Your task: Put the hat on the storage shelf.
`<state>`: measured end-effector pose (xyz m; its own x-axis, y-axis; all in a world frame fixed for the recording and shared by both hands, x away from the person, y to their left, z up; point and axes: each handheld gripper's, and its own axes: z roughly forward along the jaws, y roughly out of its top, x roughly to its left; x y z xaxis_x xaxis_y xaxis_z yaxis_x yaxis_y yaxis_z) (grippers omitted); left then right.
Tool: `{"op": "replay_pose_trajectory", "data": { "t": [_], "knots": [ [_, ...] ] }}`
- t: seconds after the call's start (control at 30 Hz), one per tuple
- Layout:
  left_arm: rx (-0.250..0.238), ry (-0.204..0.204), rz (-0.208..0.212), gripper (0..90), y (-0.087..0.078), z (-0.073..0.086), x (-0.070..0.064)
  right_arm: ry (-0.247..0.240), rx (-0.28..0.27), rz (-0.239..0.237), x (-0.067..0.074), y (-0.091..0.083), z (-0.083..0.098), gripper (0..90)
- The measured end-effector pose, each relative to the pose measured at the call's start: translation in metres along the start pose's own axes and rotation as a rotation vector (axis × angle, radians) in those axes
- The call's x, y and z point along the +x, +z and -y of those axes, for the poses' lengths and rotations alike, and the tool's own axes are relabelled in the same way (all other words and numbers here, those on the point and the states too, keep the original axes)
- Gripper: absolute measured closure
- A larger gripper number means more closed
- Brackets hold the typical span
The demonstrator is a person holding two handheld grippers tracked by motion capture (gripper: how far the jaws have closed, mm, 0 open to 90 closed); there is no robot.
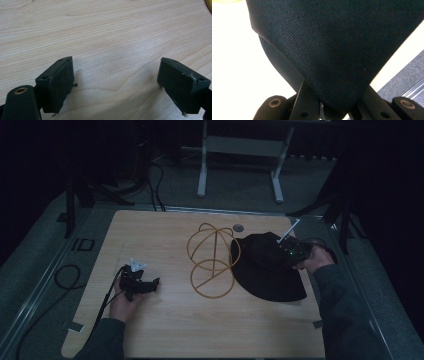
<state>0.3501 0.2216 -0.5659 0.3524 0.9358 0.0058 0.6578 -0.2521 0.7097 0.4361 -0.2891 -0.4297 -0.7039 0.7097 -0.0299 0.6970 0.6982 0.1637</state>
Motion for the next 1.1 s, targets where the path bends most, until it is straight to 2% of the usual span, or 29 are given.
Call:
{"op": "replay_pose_trajectory", "data": {
  "t": [0.43, 0.83, 1.1],
  "knots": [
    [-0.001, 0.000, 0.000, 14.2, 0.000, 0.000, 0.000, 0.020, -0.079, -0.009, -0.004, -0.018, 0.011, 85.4],
    [-0.001, 0.001, -0.001, 14.2, 0.000, 0.000, 0.000, 0.040, -0.197, -0.024, -0.009, -0.047, 0.021, 85.4],
    [-0.004, -0.003, -0.001, 14.3, 0.000, 0.000, 0.000, 0.032, -0.246, -0.023, -0.008, -0.062, 0.021, 85.4]
  ]
}}
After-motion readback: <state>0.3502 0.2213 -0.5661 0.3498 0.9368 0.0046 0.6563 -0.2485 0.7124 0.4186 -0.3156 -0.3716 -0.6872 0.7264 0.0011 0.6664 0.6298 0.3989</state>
